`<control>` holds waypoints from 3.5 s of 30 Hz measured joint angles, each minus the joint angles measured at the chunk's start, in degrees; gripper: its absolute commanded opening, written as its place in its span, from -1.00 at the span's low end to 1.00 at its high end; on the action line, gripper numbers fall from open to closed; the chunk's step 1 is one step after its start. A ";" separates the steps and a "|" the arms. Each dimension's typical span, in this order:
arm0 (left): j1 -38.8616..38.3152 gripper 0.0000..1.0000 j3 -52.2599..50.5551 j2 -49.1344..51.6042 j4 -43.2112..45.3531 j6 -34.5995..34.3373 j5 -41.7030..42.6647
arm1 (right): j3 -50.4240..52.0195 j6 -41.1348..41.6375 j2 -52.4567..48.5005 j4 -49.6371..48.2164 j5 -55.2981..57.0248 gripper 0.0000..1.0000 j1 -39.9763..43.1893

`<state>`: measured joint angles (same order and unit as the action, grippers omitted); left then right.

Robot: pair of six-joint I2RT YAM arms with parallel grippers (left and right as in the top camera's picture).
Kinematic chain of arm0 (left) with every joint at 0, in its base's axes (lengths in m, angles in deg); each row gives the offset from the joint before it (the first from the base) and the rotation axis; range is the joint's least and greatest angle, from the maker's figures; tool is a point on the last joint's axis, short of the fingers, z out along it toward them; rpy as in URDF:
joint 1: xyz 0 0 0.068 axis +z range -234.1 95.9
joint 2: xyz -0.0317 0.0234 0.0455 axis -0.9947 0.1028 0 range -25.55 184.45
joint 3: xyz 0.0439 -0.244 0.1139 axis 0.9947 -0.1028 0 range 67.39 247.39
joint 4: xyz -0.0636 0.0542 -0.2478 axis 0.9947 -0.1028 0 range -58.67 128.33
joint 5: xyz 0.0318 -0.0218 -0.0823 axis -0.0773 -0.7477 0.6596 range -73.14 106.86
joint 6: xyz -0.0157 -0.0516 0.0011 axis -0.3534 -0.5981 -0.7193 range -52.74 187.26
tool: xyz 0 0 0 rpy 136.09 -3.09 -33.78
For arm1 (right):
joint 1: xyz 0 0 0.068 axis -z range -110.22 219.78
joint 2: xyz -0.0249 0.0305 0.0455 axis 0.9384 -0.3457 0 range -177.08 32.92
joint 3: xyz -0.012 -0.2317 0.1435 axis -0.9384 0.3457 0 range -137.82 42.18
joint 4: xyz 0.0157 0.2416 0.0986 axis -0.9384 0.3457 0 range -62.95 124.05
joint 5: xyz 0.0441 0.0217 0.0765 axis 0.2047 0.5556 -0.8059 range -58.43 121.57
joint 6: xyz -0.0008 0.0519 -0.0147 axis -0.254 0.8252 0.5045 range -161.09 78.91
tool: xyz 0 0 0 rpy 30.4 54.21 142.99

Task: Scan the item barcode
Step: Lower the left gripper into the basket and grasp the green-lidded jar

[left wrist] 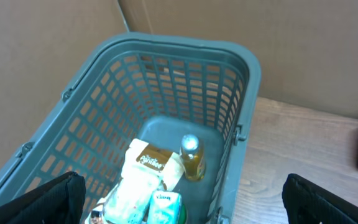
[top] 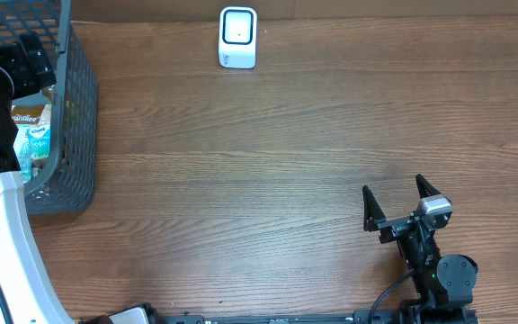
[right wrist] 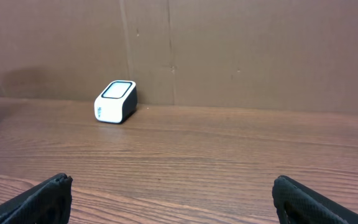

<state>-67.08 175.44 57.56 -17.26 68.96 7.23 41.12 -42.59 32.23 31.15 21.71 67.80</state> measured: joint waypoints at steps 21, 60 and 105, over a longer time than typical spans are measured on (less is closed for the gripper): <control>6.67 0.99 0.00 5.46 -1.81 0.00 6.19 | 0.00 -0.04 0.00 -0.02 0.00 1.00 0.00; 17.20 0.99 0.00 31.39 -10.45 10.97 19.56 | 0.00 -0.02 0.00 -0.02 0.02 1.00 0.00; 14.86 0.70 -3.56 37.83 -9.49 10.69 18.38 | 0.00 0.02 0.00 -0.02 0.02 1.00 0.00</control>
<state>-52.22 171.87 95.39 -26.75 79.64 25.61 41.12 -42.56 32.23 31.13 21.73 67.80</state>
